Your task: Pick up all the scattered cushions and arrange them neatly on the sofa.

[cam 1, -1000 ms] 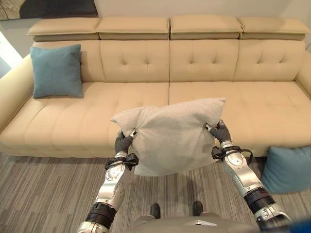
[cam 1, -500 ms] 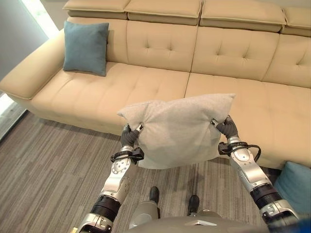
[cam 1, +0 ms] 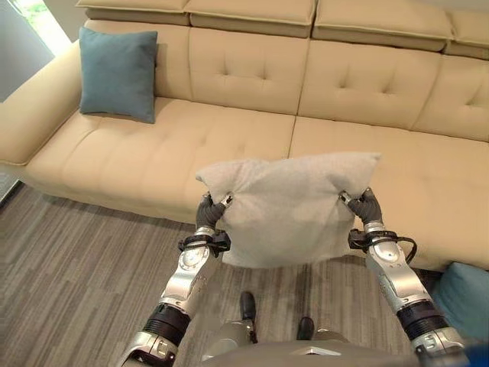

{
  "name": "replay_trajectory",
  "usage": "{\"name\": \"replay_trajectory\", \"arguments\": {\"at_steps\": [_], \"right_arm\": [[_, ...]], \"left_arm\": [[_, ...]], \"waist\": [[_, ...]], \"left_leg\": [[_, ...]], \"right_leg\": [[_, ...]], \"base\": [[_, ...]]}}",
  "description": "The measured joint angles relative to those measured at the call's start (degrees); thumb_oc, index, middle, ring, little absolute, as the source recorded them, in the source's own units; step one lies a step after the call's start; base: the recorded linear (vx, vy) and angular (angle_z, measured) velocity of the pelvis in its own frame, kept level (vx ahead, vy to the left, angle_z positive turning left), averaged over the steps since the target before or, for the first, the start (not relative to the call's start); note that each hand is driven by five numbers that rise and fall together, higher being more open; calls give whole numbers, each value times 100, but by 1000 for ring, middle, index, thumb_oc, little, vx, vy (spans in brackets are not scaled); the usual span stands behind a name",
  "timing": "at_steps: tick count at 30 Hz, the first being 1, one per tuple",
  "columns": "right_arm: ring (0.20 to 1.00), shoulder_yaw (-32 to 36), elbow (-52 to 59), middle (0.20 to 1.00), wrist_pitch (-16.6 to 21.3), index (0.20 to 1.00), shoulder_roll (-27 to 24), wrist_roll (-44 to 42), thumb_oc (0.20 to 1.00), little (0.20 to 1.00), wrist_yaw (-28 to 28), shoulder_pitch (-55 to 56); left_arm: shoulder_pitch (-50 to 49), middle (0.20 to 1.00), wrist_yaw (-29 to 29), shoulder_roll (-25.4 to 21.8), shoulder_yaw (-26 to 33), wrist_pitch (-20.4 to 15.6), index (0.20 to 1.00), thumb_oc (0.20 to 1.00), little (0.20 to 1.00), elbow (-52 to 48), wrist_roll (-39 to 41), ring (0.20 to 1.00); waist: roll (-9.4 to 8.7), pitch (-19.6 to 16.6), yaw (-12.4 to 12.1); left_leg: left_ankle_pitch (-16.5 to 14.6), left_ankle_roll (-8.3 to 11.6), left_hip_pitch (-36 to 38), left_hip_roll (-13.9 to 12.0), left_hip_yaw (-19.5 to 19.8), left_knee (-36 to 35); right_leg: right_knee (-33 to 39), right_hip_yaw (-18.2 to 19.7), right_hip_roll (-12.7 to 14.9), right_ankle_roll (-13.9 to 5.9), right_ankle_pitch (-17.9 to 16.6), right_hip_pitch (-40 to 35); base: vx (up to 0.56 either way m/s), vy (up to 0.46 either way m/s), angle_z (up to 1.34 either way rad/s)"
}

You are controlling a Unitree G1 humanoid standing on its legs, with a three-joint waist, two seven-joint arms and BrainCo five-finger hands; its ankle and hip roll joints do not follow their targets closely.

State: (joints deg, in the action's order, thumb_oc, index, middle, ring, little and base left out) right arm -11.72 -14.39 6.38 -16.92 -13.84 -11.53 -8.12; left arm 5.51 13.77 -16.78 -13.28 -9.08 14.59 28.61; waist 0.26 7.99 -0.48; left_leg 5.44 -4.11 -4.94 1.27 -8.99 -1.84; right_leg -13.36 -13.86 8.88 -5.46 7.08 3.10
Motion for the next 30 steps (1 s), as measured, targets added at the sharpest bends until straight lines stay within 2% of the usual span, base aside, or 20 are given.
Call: {"name": "replay_trajectory", "arguments": {"at_steps": [3, 5, 7, 9, 10, 12, 14, 15, 16, 18, 19, 21, 22, 23, 24, 26, 27, 28, 29, 30], "right_arm": [[200, -171, 3, 200, 0, 200, 182, -1, 200, 200, 19, -51], [200, -343, -16, 200, -18, 200, 116, 1, 200, 200, 43, -109], [200, -438, -6, 200, -18, 200, 19, 0, 200, 200, 128, -157], [200, -413, -68, 200, -37, 200, -50, -1, 200, 200, 132, -45], [200, -273, -159, 200, -48, 200, -47, -5, 200, 200, 119, -11], [200, -143, -293, 200, -41, 200, -157, -8, 200, 200, 117, 46], [200, 13, -369, 200, -8, 200, -180, -17, 200, 200, 122, 143], [200, 134, -373, 200, -8, 200, -171, -27, 200, 200, 119, 224], [200, 130, -408, 200, -9, 200, -170, -55, 200, 200, 110, 204], [200, 94, -347, 200, -3, 200, -163, -58, 200, 200, 110, 177], [200, 94, -335, 200, -8, 200, -203, -57, 200, 200, 114, 202], [200, 117, -331, 200, -8, 200, -238, -57, 200, 200, 106, 166], [200, 114, -331, 200, -10, 200, -221, -58, 200, 200, 77, 170], [200, 148, -337, 200, -5, 200, -139, -59, 200, 200, 4, 145], [200, 239, -356, 200, -5, 200, -98, -59, 200, 200, -1, 100], [200, 204, -361, 200, -62, 200, -69, -46, 200, 200, 5, -19], [200, 205, -335, 200, -63, 200, -16, -46, 200, 200, 5, -22], [200, 219, -319, 200, -62, 200, 4, -45, 200, 200, 7, -20], [200, 225, -303, 200, -45, 200, 72, -41, 200, 200, 18, -19], [200, 172, -299, 200, -43, 200, 126, -40, 200, 200, 20, -42]], "left_arm": [[15, 200, 15, -38, 232, -48, 200, 200, 200, 0, 0, 200], [-27, 200, 29, -39, 322, -72, 200, 200, 200, 0, 5, 200], [-26, 200, 33, -42, 403, -73, 200, 200, 200, 14, 6, 200], [-35, 200, 29, 70, 352, -63, 200, 200, 200, 99, 4, 200], [-25, 200, 27, 41, 186, -62, 200, 200, 200, 108, 3, 200], [-185, 200, 15, 198, -4, -62, 200, 200, 200, 56, 3, 200], [-140, 200, -21, 285, -162, -61, 200, 200, 200, 34, 12, 200], [-127, 200, -27, 267, -245, -63, 200, 200, 200, 29, 16, 200], [-171, 200, -75, 279, -260, -62, 200, 200, 200, 26, 18, 200], [-180, 200, -92, 220, -223, -53, 200, 200, 200, 23, 26, 200], [-160, 200, -155, 184, -236, -45, 200, 200, 200, 23, 17, 200], [-101, 200, -221, 195, -243, -21, 200, 200, 200, 23, 7, 200], [-95, 200, -220, 187, -249, -5, 200, 200, 200, 23, 1, 200], [-35, 200, -220, 187, -250, -4, 200, 200, 200, 23, -4, 200], [-23, 200, -215, 197, -231, -5, 200, 200, 200, 23, -3, 200], [-38, 200, -190, 162, -207, 14, 200, 200, 200, 20, -2, 200], [-20, 200, -193, 105, -208, 13, 200, 200, 200, 14, -5, 200], [9, 200, -201, 20, -209, 12, 200, 200, 200, -4, -6, 200], [63, 200, -203, -46, -241, -1, 200, 200, 200, -41, -7, 200], [146, 200, -195, -139, -210, -11, 200, 200, 200, -40, -6, 200]], "waist": [[9, 17, -7], [-27, 12, -101], [-55, 13, -74], [-185, -31, 154], [-279, -77, 281], [-151, -193, 250], [-336, -111, 257], [-394, -100, 261], [-413, -90, 164], [-407, -80, 137], [-480, -46, 191], [-489, -38, 280], [-520, -20, 281], [-562, -8, 263], [-581, -14, 220], [-495, 10, 2], [-258, 2, 22], [-70, -14, 50], [71, -5, 85], [-44, -9, 62]], "left_leg": [[-236, -109, 131, 27, -104, 29], [-422, 34, 244, 29, -240, -21], [-467, 45, 231, 34, -309, -24], [-655, 73, 270, 122, -14, 57], [-712, 169, 363, 143, 219, 74], [-884, 523, 617, -201, 579, 107], [-980, 778, -135, -326, 647, 1831], [-963, 774, -983, -442, 476, 3374], [-1004, 751, -1290, -550, 442, 3834], [-1062, 738, -1422, -576, 336, 3429], [-996, 772, -1082, -491, 257, 1972], [-607, 898, -913, -528, 320, 760], [-506, 910, -930, -498, 353, 642], [-430, 970, -1132, -376, 724, 588], [-401, 992, -1087, -298, 1111, 629], [-349, 670, -454, 53, 989, 196], [-115, 258, 75, 155, 847, -405], [173, 37, 335, 103, 733, -367], [-23, -84, 516, -64, 717, -359], [-32, -116, 490, 41, 605, -301]], "right_leg": [[-1758, 147, 290, -210, 208, 975], [-1229, -111, 346, -273, 278, 1192], [-434, -228, 220, -285, -90, 1487], [422, 544, -142, -348, -647, 1668], [921, 915, -258, -228, -869, 1469], [1080, 606, -546, 281, -1272, 1050], [1056, 327, -609, 811, -1036, 820], [1024, 183, -627, 953, -904, 731], [1038, 207, -715, 1008, -851, 630], [1201, 272, -868, 902, -767, 420], [1436, 251, -893, 875, -816, 137], [1482, 189, -1043, 886, -830, -30], [1493, 212, -1077, 882, -827, -146], [1592, 544, -1102, 473, -500, -367], [1677, 683, -1098, 523, -522, -449], [1593, 996, -1023, 562, -572, -576], [1320, 987, -1125, 532, -553, -607], [1112, 989, -1262, 403, -451, -619], [622, 968, -1355, 215, -132, -451], [101, 803, -1096, 28, 178, -155]], "base": [[169, 20, -22], [217, -38, -40], [290, -61, -22], [344, -145, 76], [312, -192, 117], [349, -278, 100], [196, -183, 85], [210, -87, 48], [192, -19, 3], [247, 32, -32], [187, 62, -4], [196, 89, -21], [264, 167, -34], [418, 332, -14], [410, 420, -16], [361, 452, -49], [143, 344, -49], [34, 254, -35], [-5, 188, -35], [-8, 109, -63]]}}
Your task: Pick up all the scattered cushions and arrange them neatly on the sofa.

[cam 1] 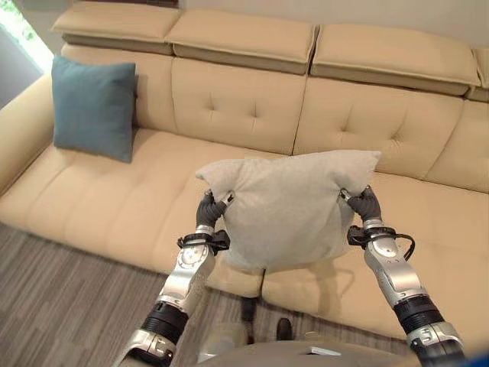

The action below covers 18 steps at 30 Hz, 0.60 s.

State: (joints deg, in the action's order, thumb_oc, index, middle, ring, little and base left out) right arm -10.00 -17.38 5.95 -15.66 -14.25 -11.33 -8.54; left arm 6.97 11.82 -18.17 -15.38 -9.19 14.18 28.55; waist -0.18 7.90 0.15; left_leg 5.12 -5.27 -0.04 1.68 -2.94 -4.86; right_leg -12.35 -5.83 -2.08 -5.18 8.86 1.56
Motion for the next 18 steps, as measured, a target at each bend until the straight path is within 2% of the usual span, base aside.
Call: {"name": "replay_trajectory", "arguments": {"at_steps": [1, 2, 3, 5, 6, 8, 9, 10, 12, 14, 18], "right_arm": [[200, -47, 0, 200, 0, 200, -43, 2, 200, 200, 15, -79], [200, -100, 0, 200, 0, 200, -53, 2, 200, 200, 20, -151], [200, -146, 0, 200, 0, 200, -51, 1, 200, 200, 21, -141], [200, -220, 0, 200, -1, 200, -38, 2, 200, 200, 67, -134], [200, -254, 4, 200, -1, 200, -35, 3, 200, 200, 106, -143], [200, -265, 5, 200, -1, 200, -36, 31, 200, 200, 166, -133], [200, -221, 5, 200, -2, 200, -28, 44, 200, 200, 198, 43], [200, -219, -4, 200, -6, 200, -50, 46, 200, 200, 215, 84], [200, -233, -6, 200, -18, 200, -61, 46, 200, 200, 225, 233], [200, -213, 25, 200, -18, 200, -92, 45, 200, 200, 216, 225], [200, -185, 103, 200, -18, 200, -234, 42, 200, 200, 210, 197]], "left_arm": [[54, 200, 13, -25, 72, -7, 200, 200, 200, 0, 0, 200], [113, 200, 40, -27, 150, -13, 200, 200, 200, 0, -2, 200], [130, 200, 57, -52, 162, -13, 200, 200, 200, 0, -5, 200], [128, 200, 79, -68, 231, -16, 200, 200, 200, 0, -5, 200], [111, 200, 104, -71, 273, -19, 200, 200, 200, 0, -3, 200], [48, 200, 108, -69, 314, -18, 200, 200, 200, 0, -2, 200], [-25, 200, 105, -47, 302, -17, 200, 200, 200, -14, -3, 200], [-96, 200, 108, 19, 316, -17, 200, 200, 200, -20, -1, 200], [-381, 200, 99, 52, 289, -13, 200, 200, 200, -180, -8, 200], [-386, 200, 98, 63, 265, -9, 200, 200, 200, -207, -9, 200], [-362, 200, 107, 87, 252, 8, 200, 200, 200, -405, -106, 200]], "waist": [[33, 23, -120], [87, 54, -131], [102, 60, -113], [70, 49, -148], [35, 36, -173], [-42, 31, -262], [-260, -70, -227], [-248, -84, -202], [-277, -141, -186], [-283, -220, -75], [-211, -316, 20]], "left_leg": [[-78, -120, -48, 43, -201, 91], [-116, -169, -157, 117, -349, 225], [-120, -164, -155, 156, -357, 226], [-231, -30, -91, 158, -474, 174], [-242, -13, -91, 160, -512, 171], [-287, 59, -92, 177, -554, 183], [-349, 156, -86, 354, -444, 190], [-340, 170, -65, 332, -404, 192], [-290, 396, 277, 123, -390, -50], [-308, 458, 303, 18, -318, -77], [-246, 460, 312, -140, -304, -48]], "right_leg": [[-503, -243, 302, -47, 135, 297], [-858, -351, 869, -120, 94, 654], [-879, -358, 1149, -236, 45, 733], [-681, -432, 1548, -475, -49, 805], [-420, -486, 1642, -552, -111, 781], [208, -638, 1594, -611, -492, 665], [729, -585, 1406, -458, -700, 271], [898, -472, 1321, -252, -853, 187], [1802, -523, 1019, -108, -1240, -467], [1801, -611, 912, -21, -1177, -520], [1776, -614, 751, 27, -1167, -513]], "base": [[10, 76, -82], [39, 52, -72], [76, 24, -41], [100, -19, -22], [76, -33, -34], [122, -62, -8], [245, -136, 31], [220, -125, 24], [241, -112, -6], [169, -56, 9], [106, -9, -4]]}}
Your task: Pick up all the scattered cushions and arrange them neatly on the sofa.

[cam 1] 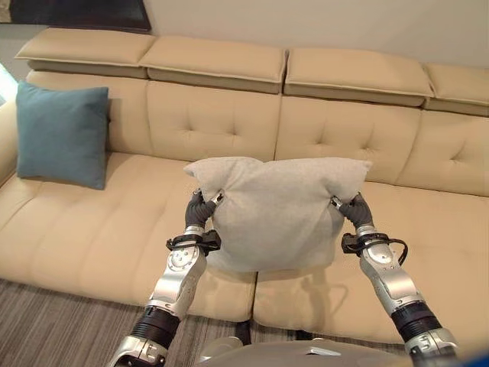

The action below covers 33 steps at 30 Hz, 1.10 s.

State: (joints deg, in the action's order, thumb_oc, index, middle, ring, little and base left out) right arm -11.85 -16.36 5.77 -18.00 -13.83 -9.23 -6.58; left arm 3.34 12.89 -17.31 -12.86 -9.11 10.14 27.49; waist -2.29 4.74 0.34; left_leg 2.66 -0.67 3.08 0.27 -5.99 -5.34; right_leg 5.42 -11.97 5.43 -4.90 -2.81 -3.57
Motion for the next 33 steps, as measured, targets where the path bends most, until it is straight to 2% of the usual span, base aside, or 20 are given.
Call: {"name": "replay_trajectory", "arguments": {"at_steps": [9, 14, 15, 18, 19, 21, 26, 29, 33], "right_arm": [[200, -257, 76, 200, -85, 200, -253, 1, 200, 200, -269, -998], [200, -630, -513, 200, -129, 200, -273, 98, 200, 200, -750, -2485], [200, -825, -908, 200, -171, 200, -425, 132, 200, 200, -886, -3158], [200, -937, -1216, 200, -189, 200, -519, 179, 200, 200, -1105, -3729], [200, -995, -1518, 200, -190, 200, -534, 179, 200, 200, -1202, -4235], [200, -1059, -1633, 200, -190, 200, -602, 177, 200, 200, -1348, -4552], [200, -1159, -1740, 200, -190, 200, -681, 178, 200, 200, -1587, -4777], [200, -1254, -1895, 200, -177, 200, -686, 175, 200, 200, -1649, -5031], [200, -1417, -2105, 200, -177, 200, -808, 171, 200, 200, -1697, -5356]], "left_arm": [[994, 200, 430, -192, 137, -1, 200, 200, 200, 89, -3, 200], [2455, 200, 865, -404, 157, -41, 200, 200, 200, 1098, 18, 200], [3144, 200, 978, -558, -59, -70, 200, 200, 200, 1664, 54, 200], [3755, 200, 1147, -614, -190, -173, 200, 200, 200, 2149, 129, 200], [4406, 200, 1243, -811, -469, -242, 200, 200, 200, 2685, 182, 200], [4851, 200, 1250, -937, -591, -259, 200, 200, 200, 2875, 285, 200], [5643, 200, 1240, -1208, -1146, -293, 200, 200, 200, 3484, 293, 200], [6055, 200, 1204, -1246, -1212, -293, 200, 200, 200, 3846, 289, 200], [6190, 200, 1202, -1269, -1244, -297, 200, 200, 200, 3855, 292, 200]], "waist": [[161, -92, 1], [203, -100, -28], [215, -52, -50], [244, 56, -35], [258, 126, -22], [262, 219, 32], [324, 295, 84], [355, 313, 134], [382, 331, 148]], "left_leg": [[49, 30, -194, -45, 26, -1], [275, -7, -889, -42, 26, 23], [320, -5, -1302, -43, 35, 136], [473, 13, -1629, -50, 47, 38], [561, 45, -1968, -66, 43, 7], [647, 39, -2277, -68, 44, 6], [667, 25, -2702, -74, 37, 6], [672, 28, -2965, -89, 41, 7], [676, 24, -3223, -94, 45, 8]], "right_leg": [[22, -3, -47, 93, -12, 160], [-5, 7, -51, 161, -220, 853], [-4, 14, -48, 139, -314, 1211], [-2, 15, -63, 163, -407, 1581], [-3, 20, -73, 131, -483, 1932], [-5, 17, -81, 165, -569, 2240], [-7, 21, -90, 168, -581, 2674], [-8, 26, -103, 168, -584, 2932], [-10, 39, -105, 170, -589, 3202]], "base": [[56, 17, 3], [-103, 11, 0], [-82, 12, 3], [-104, 25, 1], [-66, 30, 0], [-17, 13, -1], [0, 0, 0], [0, 0, 0], [0, 0, 0]]}}
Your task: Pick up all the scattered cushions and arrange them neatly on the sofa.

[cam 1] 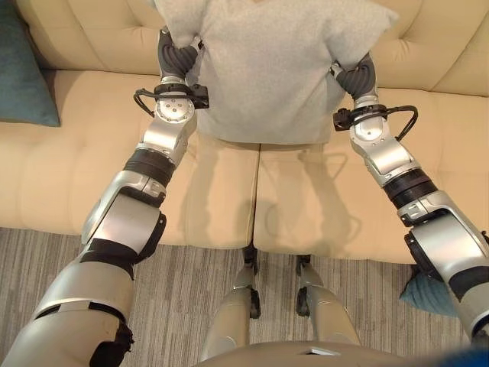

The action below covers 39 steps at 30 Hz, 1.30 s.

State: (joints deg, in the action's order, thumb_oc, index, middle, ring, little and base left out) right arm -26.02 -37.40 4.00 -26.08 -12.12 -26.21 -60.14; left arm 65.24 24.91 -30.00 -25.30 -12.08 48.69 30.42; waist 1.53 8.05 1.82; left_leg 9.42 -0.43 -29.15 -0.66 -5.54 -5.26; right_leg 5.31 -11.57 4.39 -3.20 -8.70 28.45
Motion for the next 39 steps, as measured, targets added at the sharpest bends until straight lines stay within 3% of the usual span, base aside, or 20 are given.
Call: {"name": "replay_trajectory", "arguments": {"at_steps": [5, 6, 7, 8, 16, 19, 24, 27, 28, 29, 30, 32, 33, 36, 37, 39], "right_arm": [[200, -168, -132, 200, 11, 200, -226, 2, 200, 200, -36, -319], [388, -181, -145, 388, 11, 388, -235, 4, 388, 388, -38, -349], [564, -232, -250, 564, 13, 564, -236, 6, 564, 564, -47, -378], [1000, -260, -324, 1000, 13, 1000, -261, 6, 1000, 1000, -52, -399], [1000, -415, -869, 1000, 32, 1000, -668, 455, 1000, 1000, -119, -583], [1000, -431, -1409, 1000, -14, 1000, -776, 447, 1000, 1000, -95, -719], [1000, -346, -1540, 1000, 94, 1000, -1515, 439, 1000, 1000, 78, -657], [1000, 321, -1502, 1000, 46, 1000, -1863, 205, 1000, 1000, 110, -81], [1000, 757, -1156, 1000, 120, 1000, -1868, 172, 1000, 1000, 148, 441], [1000, 1192, -771, 1000, 196, 1000, -1867, 151, 1000, 1000, 208, 1098], [1000, 1276, -754, 1000, 155, 1000, -1856, 91, 1000, 1000, 266, 1584], [1000, 2135, 79, 1000, 214, 1000, -1208, -13, 1000, 1000, 442, 3001], [1000, 2358, 252, 1000, 199, 1000, -923, -22, 1000, 1000, 489, 3637], [1000, 2916, 233, 1000, 238, 1000, -22, -6, 1000, 1000, 741, 5192], [1000, 3013, 154, 1000, 237, 1000, 120, 2, 1000, 1000, 854, 5910], [1000, 3241, -135, 1000, 283, 1000, 337, 122, 1000, 1000, 1011, 6564]], "left_arm": [[64, 200, -6, 36, 16, -114, 200, 200, 200, -5, 48, 200], [62, 479, -7, 40, 14, -116, 479, 479, 479, -2, 53, 479], [63, 479, -7, 39, 13, -116, 479, 479, 479, 2, 60, 479], [63, 1000, -14, 35, 12, -116, 1000, 1000, 1000, 2, 60, 1000], [141, 1000, -316, -117, 10, -123, 1000, 1000, 1000, 521, 52, 1000], [147, 1000, -380, -473, 169, -104, 1000, 1000, 1000, 988, 144, 1000], [-97, 1000, -680, -1385, 329, -139, 1000, 1000, 1000, 1004, 215, 1000], [-888, 1000, -771, -1677, 847, -96, 1000, 1000, 1000, 954, 279, 1000], [-1506, 1000, -870, -1677, 1248, -123, 1000, 1000, 1000, 358, 282, 1000], [-2353, 1000, -945, -1614, 1636, -201, 1000, 1000, 1000, -490, 279, 1000], [-2897, 1000, -974, -1471, 1698, -228, 1000, 1000, 1000, -729, 276, 1000], [-4439, 1000, -1018, -855, 2325, -221, 1000, 1000, 1000, -1666, 222, 1000], [-5082, 1000, -1078, -501, 2347, -217, 1000, 1000, 1000, -1938, 165, 1000], [-6727, 1000, -1263, 624, 2601, -95, 1000, 1000, 1000, -1902, -79, 1000], [-7559, 1000, -1379, 895, 2712, -19, 1000, 1000, 1000, -1449, -237, 1000], [-8287, 1000, -1595, 1250, 2884, 33, 1000, 1000, 1000, -895, -470, 1000]], "waist": [[7, 7, 10], [7, 7, 9], [6, 7, 10], [4, 5, 9], [-3, -3, -114], [-4, -3, -117], [-16, -18, -65], [-33, -30, -77], [-33, -30, -80], [-35, -30, -89], [-36, -30, -120], [-59, -46, -87], [-66, -58, -80], [-155, -276, -91], [-198, -635, -70], [-192, -776, -87]], "left_leg": [[1, 1, -224, -13, 42, 27], [1, 2, -258, -19, 48, 27], [1, 2, -268, -21, 58, 32], [1, 2, -273, -22, 68, 41], [0, 3, -382, -30, 160, 189], [-1, 5, -393, -30, 159, 225], [0, 5, -391, -33, 202, 215], [1, 7, -355, -31, 208, 216], [1, 7, -315, -30, 207, 208], [1, 7, -204, -30, 210, 164], [1, 7, -56, -30, 208, 121], [-23, 42, 341, -29, 195, 0], [-58, 90, 524, -30, 201, -1], [-227, 316, 945, -69, 241, -5], [-300, 390, 1054, -89, 249, -6], [-350, 414, 1416, -94, 247, -5]], "right_leg": [[-1, 4, -8, 0, 0, 192], [-1, 4, -13, 1, -1, 222], [-2, 4, -16, 1, -1, 225], [-2, 3, -16, 1, -1, 225], [-4, -16, -17, 0, -3, 237], [-4, -16, -15, 1, -4, 236], [-5, -18, -18, 1, -4, 226], [-6, -18, -20, -2, -9, 183], [-5, -18, -20, -4, -7, 141], [-5, -18, -21, -10, -3, 45], [-4, -15, -21, -21, 5, -74], [-2, -11, -20, -151, 103, -406], [-1, -12, -16, -196, 147, -595], [2, -13, -40, -215, 331, -1015], [2, -14, -47, -159, 366, -1121], [3, -35, -46, -131, 414, -1497]], "base": [[6, -5, 1], [7, -8, 3], [5, -8, 3], [0, -2, 4], [1, -12, 4], [2, -3, -1], [4, 1, 1], [0, 0, 0], [30, -23, 2], [35, -23, 0], [49, -37, -3], [56, -45, -6], [59, -48, -4], [74, -62, 0], [108, -104, 4], [36, -82, 2]]}}
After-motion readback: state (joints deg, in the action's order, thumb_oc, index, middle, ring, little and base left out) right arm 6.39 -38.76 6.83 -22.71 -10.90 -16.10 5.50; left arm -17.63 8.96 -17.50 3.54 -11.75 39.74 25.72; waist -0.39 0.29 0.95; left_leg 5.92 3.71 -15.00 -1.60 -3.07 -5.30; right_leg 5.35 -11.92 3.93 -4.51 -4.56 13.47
